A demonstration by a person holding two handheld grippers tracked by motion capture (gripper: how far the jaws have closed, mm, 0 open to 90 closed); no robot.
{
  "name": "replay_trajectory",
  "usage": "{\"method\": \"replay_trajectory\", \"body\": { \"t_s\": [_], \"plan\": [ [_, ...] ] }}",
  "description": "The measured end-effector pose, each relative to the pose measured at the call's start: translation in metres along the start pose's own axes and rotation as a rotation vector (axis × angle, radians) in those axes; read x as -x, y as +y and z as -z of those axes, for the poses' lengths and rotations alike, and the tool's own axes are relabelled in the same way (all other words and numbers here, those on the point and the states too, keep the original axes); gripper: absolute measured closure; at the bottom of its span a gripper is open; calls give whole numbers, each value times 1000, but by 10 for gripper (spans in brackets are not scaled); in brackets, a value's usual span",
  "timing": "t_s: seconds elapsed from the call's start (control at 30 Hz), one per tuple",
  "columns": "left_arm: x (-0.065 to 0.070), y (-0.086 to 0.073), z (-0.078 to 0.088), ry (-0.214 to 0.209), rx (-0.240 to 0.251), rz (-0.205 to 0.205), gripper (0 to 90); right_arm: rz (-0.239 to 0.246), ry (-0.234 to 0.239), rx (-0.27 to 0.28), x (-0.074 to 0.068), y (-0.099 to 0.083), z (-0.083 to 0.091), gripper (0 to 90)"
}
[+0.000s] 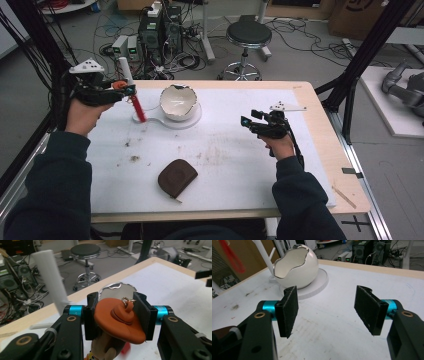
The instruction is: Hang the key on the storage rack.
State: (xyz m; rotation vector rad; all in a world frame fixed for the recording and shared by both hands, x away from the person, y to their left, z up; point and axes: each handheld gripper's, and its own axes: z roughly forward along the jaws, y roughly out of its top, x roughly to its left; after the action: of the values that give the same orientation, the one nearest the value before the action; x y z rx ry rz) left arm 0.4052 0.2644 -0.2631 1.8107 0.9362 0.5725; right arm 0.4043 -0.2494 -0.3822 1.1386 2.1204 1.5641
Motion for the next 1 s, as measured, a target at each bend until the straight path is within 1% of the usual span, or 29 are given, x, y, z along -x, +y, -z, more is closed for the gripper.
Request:
{"method": "replay_trajectory", "body": {
  "t_s": [0.07, 0.1, 0.2, 0.33, 0.4, 0.5, 0.6, 0.7, 0.8, 0.83, 0.93, 1.0],
  "plan": [
    [-4, 2, 1, 13, 13, 18, 573, -7, 1, 5, 1, 0, 1, 365],
    [-6, 2, 1, 16, 29, 33, 573, -3, 0, 10, 1, 0, 2, 365],
    [-13, 3, 1, 31, 49, 63, 573, -5, 0, 15, 1, 0, 2, 365],
    [-19, 4, -2, 47, 44, 87, 573, -8, 1, 16, 1, 0, 2, 365],
    [-23, 3, -3, 52, 50, 114, 573, -11, 1, 16, 1, 0, 2, 365],
    [-28, 2, -4, 63, 47, 129, 573, -9, 2, 18, 1, 0, 2, 365],
    [-32, 1, -7, 60, 53, 153, 573, -11, 5, 17, 1, 0, 2, 366],
    [-33, 1, -9, 66, 59, 165, 573, -12, 7, 17, 1, 0, 2, 366],
    [-37, -2, -12, 71, 47, 194, 572, -9, 7, 16, 1, 0, 1, 366],
    [-38, -2, -14, 71, 44, 198, 572, -12, 7, 14, 0, 0, 1, 366],
    [-40, -2, -15, 74, 55, 213, 572, -13, 11, 11, 0, 0, 1, 366],
    [-41, -3, -17, 70, 65, 238, 572, -10, 12, 12, 0, -1, 0, 368]
  ]
}}
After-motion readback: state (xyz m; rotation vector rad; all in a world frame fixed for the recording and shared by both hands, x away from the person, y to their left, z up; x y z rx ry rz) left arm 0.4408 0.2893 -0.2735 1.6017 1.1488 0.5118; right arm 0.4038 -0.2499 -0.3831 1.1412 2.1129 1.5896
